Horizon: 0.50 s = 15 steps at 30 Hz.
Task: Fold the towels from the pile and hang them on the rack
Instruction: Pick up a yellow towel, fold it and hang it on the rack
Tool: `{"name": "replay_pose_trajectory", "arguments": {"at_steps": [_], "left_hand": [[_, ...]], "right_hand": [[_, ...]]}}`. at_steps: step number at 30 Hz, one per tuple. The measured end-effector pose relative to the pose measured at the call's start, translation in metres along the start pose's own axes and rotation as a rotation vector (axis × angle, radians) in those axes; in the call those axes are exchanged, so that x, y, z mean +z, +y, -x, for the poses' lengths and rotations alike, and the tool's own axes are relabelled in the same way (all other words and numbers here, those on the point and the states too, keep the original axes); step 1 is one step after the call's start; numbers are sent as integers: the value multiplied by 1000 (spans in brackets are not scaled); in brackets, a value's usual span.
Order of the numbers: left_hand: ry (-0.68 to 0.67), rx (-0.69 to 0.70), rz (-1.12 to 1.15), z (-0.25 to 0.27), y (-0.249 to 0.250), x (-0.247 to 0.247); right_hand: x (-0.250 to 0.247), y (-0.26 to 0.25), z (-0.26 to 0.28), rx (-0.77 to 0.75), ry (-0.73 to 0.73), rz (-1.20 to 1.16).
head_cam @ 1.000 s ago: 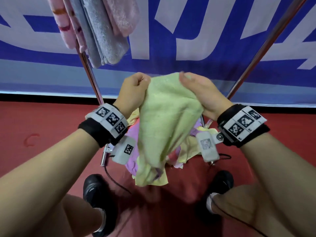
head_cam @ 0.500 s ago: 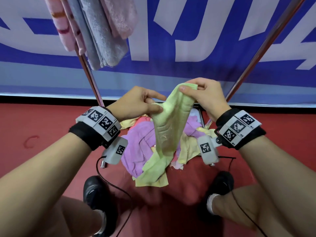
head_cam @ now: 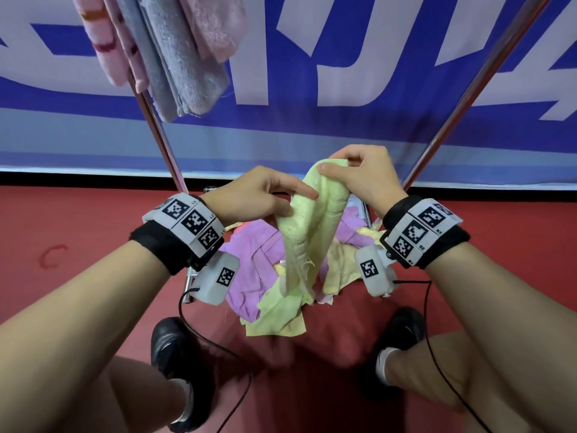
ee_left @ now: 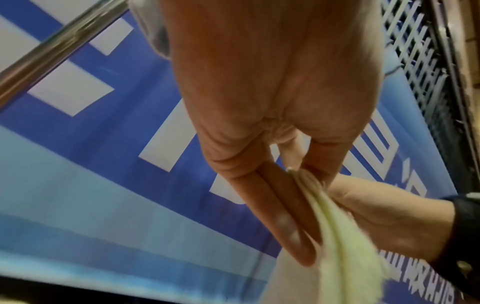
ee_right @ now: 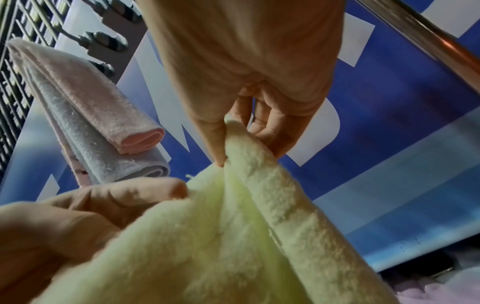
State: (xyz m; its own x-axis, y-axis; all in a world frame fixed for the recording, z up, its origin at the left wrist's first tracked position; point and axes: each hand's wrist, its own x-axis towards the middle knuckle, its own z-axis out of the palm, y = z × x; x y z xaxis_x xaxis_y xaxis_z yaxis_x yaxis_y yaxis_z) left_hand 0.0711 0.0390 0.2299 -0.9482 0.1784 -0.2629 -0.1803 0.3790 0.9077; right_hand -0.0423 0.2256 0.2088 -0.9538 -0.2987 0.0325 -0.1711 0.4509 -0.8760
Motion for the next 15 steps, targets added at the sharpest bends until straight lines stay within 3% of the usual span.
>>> {"name": "replay_pose_trajectory", "arguments": {"at_steps": [8,15], "left_hand": [[378,-96,188,-12,-6,6],[416,-80,354,-13,-4,12]], "right_hand": [[7,-10,20,-180,-29,117],[32,-11,45,-242,-112,106]]}}
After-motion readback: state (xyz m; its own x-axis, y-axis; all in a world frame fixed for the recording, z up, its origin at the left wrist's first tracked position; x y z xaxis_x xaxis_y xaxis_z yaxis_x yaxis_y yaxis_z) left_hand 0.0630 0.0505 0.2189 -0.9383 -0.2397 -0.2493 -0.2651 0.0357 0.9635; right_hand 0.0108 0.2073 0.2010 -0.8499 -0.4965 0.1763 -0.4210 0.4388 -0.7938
